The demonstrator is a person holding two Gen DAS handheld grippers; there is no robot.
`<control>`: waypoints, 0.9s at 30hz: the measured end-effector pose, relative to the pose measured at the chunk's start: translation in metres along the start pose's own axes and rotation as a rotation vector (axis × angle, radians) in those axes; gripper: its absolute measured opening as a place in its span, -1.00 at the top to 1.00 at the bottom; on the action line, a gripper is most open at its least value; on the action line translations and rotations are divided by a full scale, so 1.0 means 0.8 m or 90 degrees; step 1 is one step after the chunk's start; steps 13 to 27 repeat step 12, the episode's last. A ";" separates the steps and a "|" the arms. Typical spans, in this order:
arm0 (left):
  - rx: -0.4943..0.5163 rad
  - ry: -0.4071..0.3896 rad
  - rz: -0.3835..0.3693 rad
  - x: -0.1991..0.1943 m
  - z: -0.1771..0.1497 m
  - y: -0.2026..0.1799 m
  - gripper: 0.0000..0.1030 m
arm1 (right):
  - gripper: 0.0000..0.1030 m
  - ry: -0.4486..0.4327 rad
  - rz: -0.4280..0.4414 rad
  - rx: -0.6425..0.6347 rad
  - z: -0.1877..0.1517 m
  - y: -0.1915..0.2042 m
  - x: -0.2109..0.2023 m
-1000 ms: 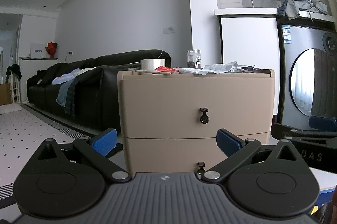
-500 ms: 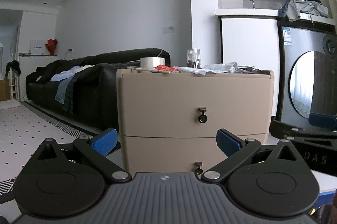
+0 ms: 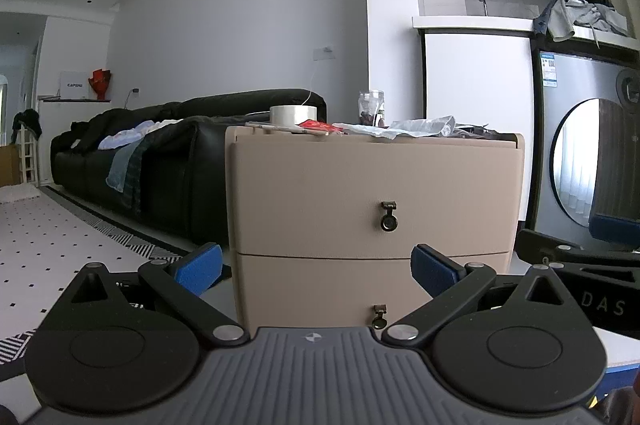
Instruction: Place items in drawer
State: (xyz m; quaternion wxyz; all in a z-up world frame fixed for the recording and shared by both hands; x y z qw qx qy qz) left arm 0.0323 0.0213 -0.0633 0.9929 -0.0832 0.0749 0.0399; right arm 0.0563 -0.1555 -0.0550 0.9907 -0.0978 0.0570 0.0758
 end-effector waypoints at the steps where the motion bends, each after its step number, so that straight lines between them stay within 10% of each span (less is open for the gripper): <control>1: 0.001 -0.001 0.000 0.000 0.000 0.000 -1.00 | -0.63 0.000 0.000 0.000 0.000 0.000 0.000; 27: 0.006 0.003 -0.005 -0.002 -0.005 0.000 -1.00 | -0.63 0.009 -0.001 0.006 -0.005 0.001 0.001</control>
Point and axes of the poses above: each gripper's, at about its wrist camera, not at the fingertips, and x roughly the way its jaws point, y to its left, z to its top, the point moved 7 cm from there along x, roughly the way its jaws point, and after that the axes turned 9 degrees about -x, right-handed, at the moved point
